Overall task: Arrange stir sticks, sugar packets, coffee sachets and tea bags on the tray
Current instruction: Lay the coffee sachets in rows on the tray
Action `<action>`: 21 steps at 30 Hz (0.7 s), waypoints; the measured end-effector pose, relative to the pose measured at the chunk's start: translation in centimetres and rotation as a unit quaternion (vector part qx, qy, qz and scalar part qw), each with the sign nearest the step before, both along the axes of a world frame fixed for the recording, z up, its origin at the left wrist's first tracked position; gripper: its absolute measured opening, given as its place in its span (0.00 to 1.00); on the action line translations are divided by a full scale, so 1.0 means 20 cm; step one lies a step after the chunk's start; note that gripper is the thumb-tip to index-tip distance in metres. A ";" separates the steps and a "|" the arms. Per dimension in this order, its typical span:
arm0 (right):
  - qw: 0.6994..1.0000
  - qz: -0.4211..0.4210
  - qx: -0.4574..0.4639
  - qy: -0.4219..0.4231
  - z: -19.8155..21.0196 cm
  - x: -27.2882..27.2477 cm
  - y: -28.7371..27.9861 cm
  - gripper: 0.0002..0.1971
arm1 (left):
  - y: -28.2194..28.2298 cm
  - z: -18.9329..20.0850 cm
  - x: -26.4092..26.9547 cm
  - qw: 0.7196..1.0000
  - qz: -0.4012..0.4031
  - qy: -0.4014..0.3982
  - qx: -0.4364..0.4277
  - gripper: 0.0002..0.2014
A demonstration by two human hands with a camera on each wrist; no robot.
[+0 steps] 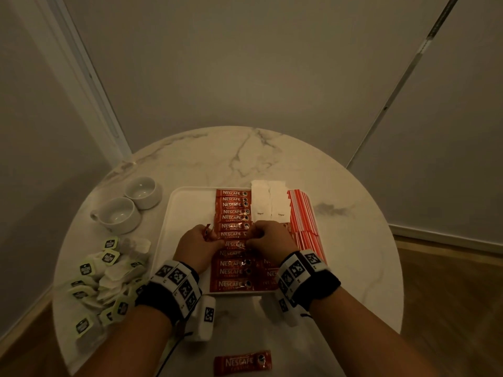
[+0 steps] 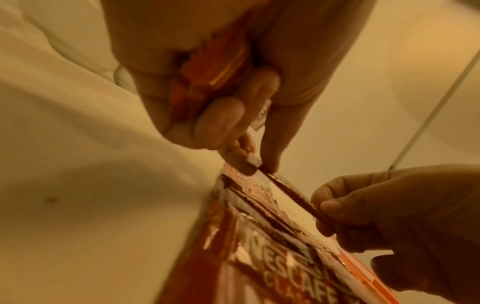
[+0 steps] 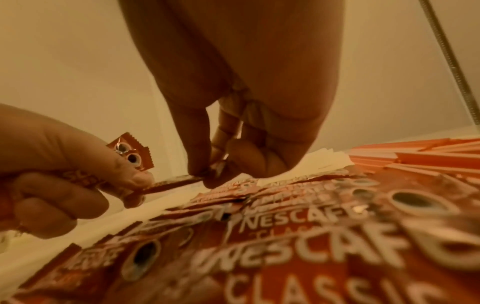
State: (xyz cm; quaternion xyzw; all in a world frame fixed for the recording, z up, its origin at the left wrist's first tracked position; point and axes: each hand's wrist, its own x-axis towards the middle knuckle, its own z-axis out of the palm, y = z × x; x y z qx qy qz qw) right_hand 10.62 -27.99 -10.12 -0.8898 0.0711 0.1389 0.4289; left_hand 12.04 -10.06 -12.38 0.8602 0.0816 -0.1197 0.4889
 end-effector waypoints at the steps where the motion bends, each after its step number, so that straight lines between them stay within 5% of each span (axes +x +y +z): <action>1: 1.000 0.006 -0.008 0.004 0.00 0.01 0.01 0.06 | 0.00 -0.02 0.00 1.000 0.000 0.003 0.010 0.08; 16: 0.993 0.011 -0.117 -0.008 -0.04 0.06 0.04 0.03 | 0.00 -0.03 0.01 0.997 -0.008 0.043 0.067 0.14; 19: 0.997 -0.016 -0.077 -0.018 0.03 0.02 0.00 0.05 | 0.00 0.05 -0.01 0.999 0.021 -0.009 0.031 0.13; 21: 0.999 -0.029 0.003 -0.019 0.12 -0.03 -0.02 0.06 | -0.02 0.13 -0.04 0.996 0.038 0.003 -0.081 0.11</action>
